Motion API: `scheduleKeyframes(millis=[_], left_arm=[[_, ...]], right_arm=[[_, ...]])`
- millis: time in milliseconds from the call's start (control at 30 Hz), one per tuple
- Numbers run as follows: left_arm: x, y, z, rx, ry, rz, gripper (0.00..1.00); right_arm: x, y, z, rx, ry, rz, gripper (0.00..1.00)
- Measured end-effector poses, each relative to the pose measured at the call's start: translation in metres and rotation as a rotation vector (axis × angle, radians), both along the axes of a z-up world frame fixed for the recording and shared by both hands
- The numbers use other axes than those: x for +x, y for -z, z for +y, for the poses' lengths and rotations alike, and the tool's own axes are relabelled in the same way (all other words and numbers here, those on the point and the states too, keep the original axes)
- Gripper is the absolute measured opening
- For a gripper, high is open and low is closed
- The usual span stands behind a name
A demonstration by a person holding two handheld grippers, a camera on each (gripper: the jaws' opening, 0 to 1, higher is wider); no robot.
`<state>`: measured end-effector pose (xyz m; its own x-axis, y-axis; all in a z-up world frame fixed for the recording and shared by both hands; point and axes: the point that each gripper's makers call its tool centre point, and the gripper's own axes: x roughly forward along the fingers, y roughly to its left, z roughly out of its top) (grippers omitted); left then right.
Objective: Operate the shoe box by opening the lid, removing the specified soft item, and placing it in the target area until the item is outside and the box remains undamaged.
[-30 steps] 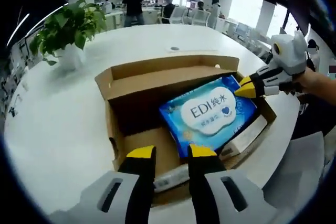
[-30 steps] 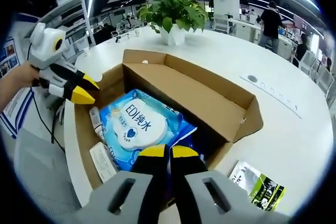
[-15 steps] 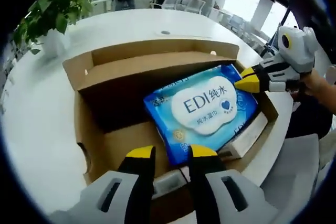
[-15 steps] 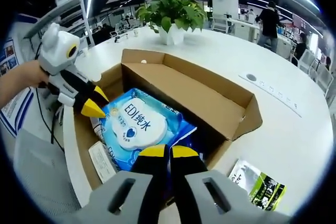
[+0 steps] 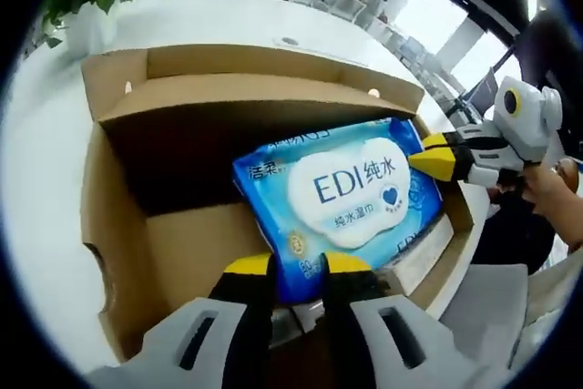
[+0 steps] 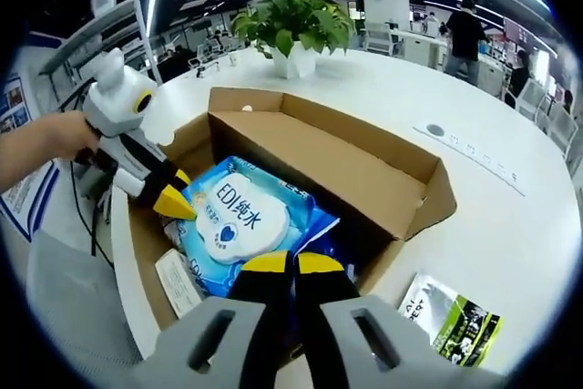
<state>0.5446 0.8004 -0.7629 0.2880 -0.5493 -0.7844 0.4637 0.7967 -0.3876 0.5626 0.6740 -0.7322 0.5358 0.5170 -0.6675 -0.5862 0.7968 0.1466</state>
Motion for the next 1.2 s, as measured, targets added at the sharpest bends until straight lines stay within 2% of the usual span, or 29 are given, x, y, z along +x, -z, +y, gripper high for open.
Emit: scheduleKeyframes(millis=[167, 500, 833, 1200], left_arm=[[0.004, 0.000, 0.002, 0.001, -0.017, -0.012, 0.09], [0.005, -0.007, 0.003, -0.031, -0.060, -0.027, 0.03], [-0.001, -0.027, 0.001, -0.041, -0.061, -0.066, 0.02], [-0.002, -0.057, -0.011, -0.054, -0.062, -0.123, 0.02]], right_arm=[[0.000, 0.000, 0.000, 0.022, 0.023, 0.015, 0.00], [-0.002, -0.005, -0.002, 0.046, 0.040, 0.021, 0.00], [-0.003, -0.016, -0.004, 0.087, 0.065, 0.019, 0.00], [-0.008, -0.042, -0.018, 0.142, 0.102, 0.007, 0.00]])
